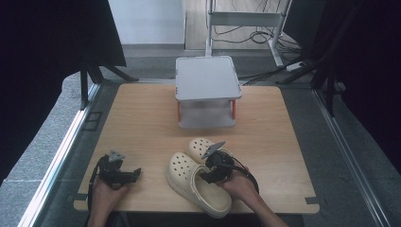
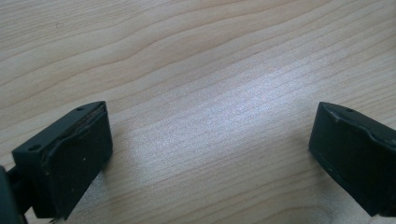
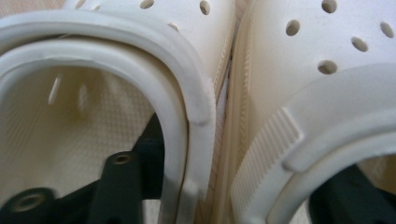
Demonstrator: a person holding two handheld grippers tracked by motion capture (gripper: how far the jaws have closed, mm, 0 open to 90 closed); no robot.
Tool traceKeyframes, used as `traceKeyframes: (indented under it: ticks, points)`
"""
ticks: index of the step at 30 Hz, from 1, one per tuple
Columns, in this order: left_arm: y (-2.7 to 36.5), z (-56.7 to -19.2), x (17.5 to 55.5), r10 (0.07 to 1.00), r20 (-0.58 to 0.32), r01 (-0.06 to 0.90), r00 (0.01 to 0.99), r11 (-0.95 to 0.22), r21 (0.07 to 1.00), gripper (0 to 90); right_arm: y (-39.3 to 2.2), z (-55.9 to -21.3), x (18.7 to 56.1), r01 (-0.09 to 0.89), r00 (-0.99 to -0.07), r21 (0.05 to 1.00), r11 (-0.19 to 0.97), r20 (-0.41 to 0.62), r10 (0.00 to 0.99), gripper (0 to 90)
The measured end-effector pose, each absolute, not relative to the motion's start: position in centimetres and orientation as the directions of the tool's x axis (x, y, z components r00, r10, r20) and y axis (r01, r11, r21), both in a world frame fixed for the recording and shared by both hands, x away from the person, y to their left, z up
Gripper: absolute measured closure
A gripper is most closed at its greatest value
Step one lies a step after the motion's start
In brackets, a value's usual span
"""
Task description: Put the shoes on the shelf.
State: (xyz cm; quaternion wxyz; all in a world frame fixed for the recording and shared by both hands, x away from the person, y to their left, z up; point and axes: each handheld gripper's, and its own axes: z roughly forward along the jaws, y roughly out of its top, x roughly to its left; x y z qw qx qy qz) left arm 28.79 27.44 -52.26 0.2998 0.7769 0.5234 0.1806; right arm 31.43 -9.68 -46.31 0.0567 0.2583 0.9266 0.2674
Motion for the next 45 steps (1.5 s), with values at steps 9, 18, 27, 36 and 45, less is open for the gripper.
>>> traceKeyframes:
  ticks: [9,18,27,36,45]
  points:
    - [27.4,-52.3,28.8,0.922,-0.033,0.705,0.387,-0.272,0.655,0.0,-9.8,-46.2,31.5,0.474,-0.839,0.532,0.702,0.032,0.543,64.0]
    - [27.4,-52.3,28.8,0.922,-0.035,0.705,0.386,-0.270,0.655,0.0,-10.0,-45.5,31.3,0.487,-0.837,0.515,0.706,0.042,0.546,65.6]
    - [27.4,-52.3,28.8,0.921,-0.033,0.706,0.387,-0.273,0.653,0.0,-10.7,-44.0,31.4,0.503,-0.829,0.522,0.689,0.065,0.556,65.6]
    - [27.5,-52.2,28.8,0.920,-0.034,0.707,0.390,-0.276,0.651,0.0,-11.3,-41.9,31.9,0.512,-0.822,0.533,0.673,0.076,0.565,65.6]
    - [27.5,-52.3,28.8,0.921,-0.031,0.703,0.389,-0.275,0.655,0.0,-11.9,-39.8,32.7,0.529,-0.802,0.548,0.648,0.074,0.593,65.6]
